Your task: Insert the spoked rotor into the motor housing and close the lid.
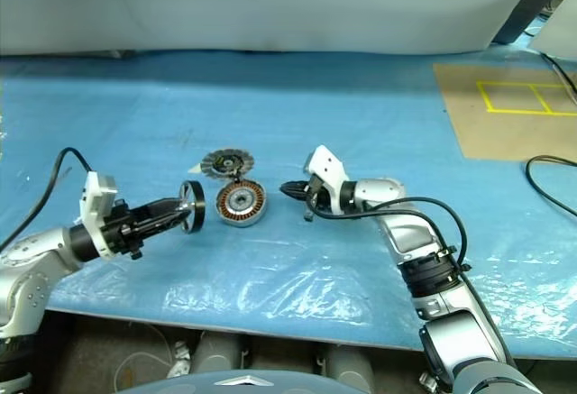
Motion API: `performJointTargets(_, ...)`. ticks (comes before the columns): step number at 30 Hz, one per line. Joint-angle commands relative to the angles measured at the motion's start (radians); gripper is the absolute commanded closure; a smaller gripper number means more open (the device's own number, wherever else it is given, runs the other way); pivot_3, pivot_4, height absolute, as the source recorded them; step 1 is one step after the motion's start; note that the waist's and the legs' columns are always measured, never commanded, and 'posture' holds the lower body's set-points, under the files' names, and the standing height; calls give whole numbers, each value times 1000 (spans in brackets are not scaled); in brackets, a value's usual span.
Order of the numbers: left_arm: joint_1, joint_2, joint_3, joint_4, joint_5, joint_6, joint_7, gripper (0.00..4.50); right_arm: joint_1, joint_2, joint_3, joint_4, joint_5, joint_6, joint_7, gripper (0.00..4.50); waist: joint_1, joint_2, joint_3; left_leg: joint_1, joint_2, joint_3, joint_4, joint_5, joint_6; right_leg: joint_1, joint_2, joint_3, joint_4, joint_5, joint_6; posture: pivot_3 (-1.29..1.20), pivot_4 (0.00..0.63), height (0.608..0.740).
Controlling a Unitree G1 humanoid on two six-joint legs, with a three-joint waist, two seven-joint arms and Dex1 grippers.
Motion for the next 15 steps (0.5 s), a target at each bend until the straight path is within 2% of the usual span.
performJointTargets(1,-3,-49,-42,-25,21,-54,69,3179,-16,-3,21,0,3,-56,46,4500,0,0,0,0,0,0,0,0,0,0,0,0,0,0,0,0,150,740)
performJointTargets(15,-86,-113,-152,44,64,-138,139,3179,21,-34,62,-14,-26,-101,98,4500,-20,0,0,-1,0,-2,0,0,0,0,1,0,-1,3,4,0,150,740)
